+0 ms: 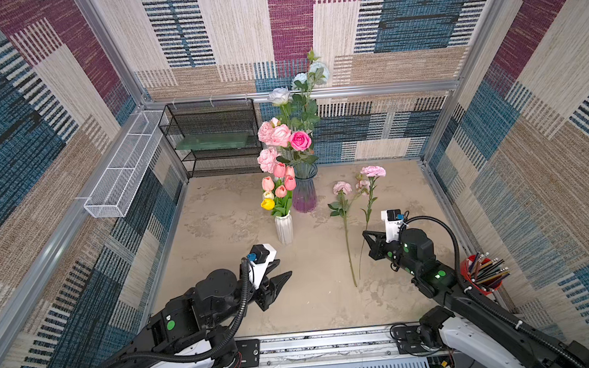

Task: Pick out pink flowers from the vase
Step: Place the flower at the center of the board.

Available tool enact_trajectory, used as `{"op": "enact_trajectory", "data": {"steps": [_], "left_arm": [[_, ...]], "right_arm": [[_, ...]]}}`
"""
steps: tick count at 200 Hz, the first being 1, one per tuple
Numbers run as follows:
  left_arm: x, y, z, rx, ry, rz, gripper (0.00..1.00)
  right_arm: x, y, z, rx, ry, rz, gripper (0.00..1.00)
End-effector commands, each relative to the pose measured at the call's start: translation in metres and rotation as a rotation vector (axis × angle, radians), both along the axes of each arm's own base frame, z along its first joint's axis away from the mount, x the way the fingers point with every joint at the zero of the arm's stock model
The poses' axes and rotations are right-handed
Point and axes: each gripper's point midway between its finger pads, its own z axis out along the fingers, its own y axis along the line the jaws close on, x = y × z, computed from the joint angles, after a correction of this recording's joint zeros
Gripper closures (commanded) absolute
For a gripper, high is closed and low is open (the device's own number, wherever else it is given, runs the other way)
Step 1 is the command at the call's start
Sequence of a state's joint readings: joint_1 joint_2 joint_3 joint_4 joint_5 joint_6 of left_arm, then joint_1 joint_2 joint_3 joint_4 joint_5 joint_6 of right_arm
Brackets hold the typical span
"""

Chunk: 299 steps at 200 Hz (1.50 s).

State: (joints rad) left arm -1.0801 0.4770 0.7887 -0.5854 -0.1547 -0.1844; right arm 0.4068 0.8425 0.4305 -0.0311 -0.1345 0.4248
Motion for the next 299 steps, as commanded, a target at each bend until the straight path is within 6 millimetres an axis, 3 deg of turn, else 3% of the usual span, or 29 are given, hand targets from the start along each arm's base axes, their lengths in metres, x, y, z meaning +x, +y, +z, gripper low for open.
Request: {"op": "enact_trajectory", "data": {"steps": [1, 67, 102, 178, 232, 263, 299], "left_arm": [[-0.008, 0.022, -0.019, 0.060, 0.064, 0.033, 0.55], [-0.015, 0.045, -0.010, -0.055, -0.004, 0.058, 0.56], [-0.015, 0.040, -0.015, -0.037, -0.003, 0.039, 0.56], [-0.016, 0.034, -0.021, 0.000, 0.017, 0.020, 0.58], [-0.015, 0.035, -0.020, -0.002, 0.009, 0.024, 0.58], [-0.015, 0.034, -0.022, 0.001, 0.011, 0.022, 0.58], [-0.015, 0.034, -0.022, 0.004, 0.012, 0.022, 0.58]], "right_arm": [[0.001, 0.004, -0.020, 0.024, 0.135, 0.049, 1.00], [0.029, 0.003, -0.097, -0.139, 0.397, 0.036, 1.00], [0.037, 0.003, -0.119, -0.161, 0.440, 0.021, 1.00], [0.057, 0.005, -0.127, -0.198, 0.447, 0.013, 0.99], [0.054, 0.011, -0.144, -0.220, 0.484, 0.031, 0.94], [0.051, 0.010, -0.150, -0.249, 0.494, 0.024, 0.78], [0.053, 0.002, -0.140, -0.272, 0.466, -0.020, 0.75]]}}
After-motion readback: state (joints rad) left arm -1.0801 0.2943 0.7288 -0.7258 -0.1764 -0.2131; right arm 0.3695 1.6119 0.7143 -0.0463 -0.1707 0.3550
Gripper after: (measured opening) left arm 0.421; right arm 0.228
